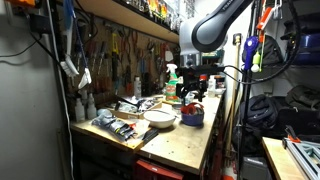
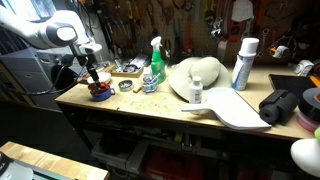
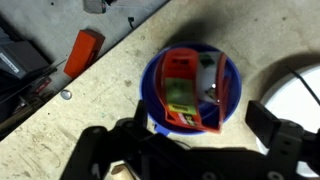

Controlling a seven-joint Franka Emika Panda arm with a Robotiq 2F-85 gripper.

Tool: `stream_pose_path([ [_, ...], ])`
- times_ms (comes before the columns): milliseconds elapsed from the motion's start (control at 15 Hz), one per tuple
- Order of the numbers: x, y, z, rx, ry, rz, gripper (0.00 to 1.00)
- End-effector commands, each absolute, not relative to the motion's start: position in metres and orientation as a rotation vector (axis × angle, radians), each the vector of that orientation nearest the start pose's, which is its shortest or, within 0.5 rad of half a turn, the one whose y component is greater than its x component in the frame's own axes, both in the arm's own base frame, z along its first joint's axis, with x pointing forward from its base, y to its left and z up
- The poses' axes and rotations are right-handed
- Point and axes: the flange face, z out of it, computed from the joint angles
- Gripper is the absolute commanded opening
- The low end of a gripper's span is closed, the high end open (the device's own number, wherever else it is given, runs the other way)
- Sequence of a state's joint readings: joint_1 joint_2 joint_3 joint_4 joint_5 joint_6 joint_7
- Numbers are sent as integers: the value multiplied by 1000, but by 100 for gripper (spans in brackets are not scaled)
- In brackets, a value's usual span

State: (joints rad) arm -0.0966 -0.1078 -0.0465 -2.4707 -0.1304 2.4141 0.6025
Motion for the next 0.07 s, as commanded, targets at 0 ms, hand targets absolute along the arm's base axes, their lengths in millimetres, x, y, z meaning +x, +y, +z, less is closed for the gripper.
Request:
stream_pose_path([
  [0, 465, -70, 343, -3035, 1031, -134, 100],
])
